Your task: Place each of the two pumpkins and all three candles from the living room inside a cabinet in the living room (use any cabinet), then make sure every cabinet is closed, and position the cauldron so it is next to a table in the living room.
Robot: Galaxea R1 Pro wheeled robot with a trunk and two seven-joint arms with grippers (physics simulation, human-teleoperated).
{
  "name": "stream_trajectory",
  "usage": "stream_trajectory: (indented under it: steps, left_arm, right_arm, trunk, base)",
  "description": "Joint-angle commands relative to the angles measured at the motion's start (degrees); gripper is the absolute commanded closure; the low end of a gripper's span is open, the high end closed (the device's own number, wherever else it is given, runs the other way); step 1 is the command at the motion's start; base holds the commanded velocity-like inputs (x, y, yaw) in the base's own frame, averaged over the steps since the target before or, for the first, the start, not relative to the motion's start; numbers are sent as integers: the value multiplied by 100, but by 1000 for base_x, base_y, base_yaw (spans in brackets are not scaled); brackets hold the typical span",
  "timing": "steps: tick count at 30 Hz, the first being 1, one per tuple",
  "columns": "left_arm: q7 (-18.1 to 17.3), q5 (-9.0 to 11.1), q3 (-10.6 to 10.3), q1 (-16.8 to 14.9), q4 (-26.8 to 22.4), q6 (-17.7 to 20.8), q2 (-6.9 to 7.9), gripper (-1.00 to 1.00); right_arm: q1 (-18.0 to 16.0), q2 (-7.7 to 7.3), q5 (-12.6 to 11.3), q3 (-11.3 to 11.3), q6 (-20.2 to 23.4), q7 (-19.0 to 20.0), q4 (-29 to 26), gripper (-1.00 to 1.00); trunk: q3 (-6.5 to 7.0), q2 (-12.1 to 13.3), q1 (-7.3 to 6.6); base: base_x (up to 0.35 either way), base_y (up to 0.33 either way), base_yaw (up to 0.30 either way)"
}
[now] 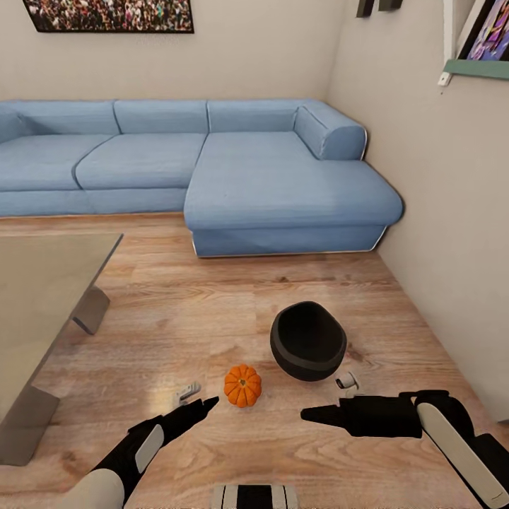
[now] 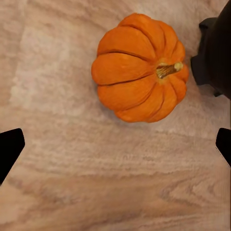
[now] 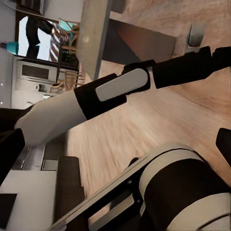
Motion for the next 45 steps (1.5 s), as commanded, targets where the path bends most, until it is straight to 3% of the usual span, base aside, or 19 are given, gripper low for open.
stream_trajectory:
  steps: [1, 8, 20, 22, 26, 32, 38, 42, 45]
  left_arm:
    - [-22, 36, 42, -43, 0, 77, -6, -100]
    - [8, 97, 52, -435, 15, 150, 3, -100]
    - [-35, 690, 46, -541, -23, 386, 40, -100]
    - [-43, 870, 45, -553, -30, 483, 118, -100]
    - [-87, 1000, 48, -560, -34, 541, 236, -100]
    - [-444, 1049, 48, -567, -29, 614, 350, -100]
    - [-520, 1057, 56, -563, -10, 635, 395, -100]
    - [-538, 1045, 57, -560, -9, 638, 401, -100]
    - [-550, 1031, 55, -559, -12, 639, 402, -100]
  right_arm:
    - [-4, -6, 2, -5, 20, 19, 1, -100]
    - [77, -18, 8, -313, 20, 21, 17, -100]
    - [128, 5, 22, -471, 20, 20, 20, -100]
    - [128, 12, 26, -472, 20, 19, 20, -100]
    - [128, 9, 38, -473, 20, 14, 20, -100]
    - [129, 9, 41, -475, 20, 12, 20, -100]
    - [129, 8, 22, -481, 20, 16, 20, -100]
    - [129, -2, 7, -495, 20, 30, 20, -100]
    - [147, -7, 7, -649, 20, 187, 23, -100]
  trunk:
    - [-27, -3, 1]
    - [-182, -13, 19]
    - [-448, -29, 50]
    - [-448, -29, 50]
    - [-492, -31, 55]
    - [-625, -39, 71]
    - [-758, -47, 86]
    - [-758, -47, 86]
    - [-803, -50, 91]
  base:
    - [0, 0, 0]
    - [0, 0, 0]
    - [0, 0, 0]
    - [0, 0, 0]
    - [0, 0, 0]
    - [0, 0, 0]
    - [0, 0, 0]
    - [0, 0, 0]
    - [0, 0, 0]
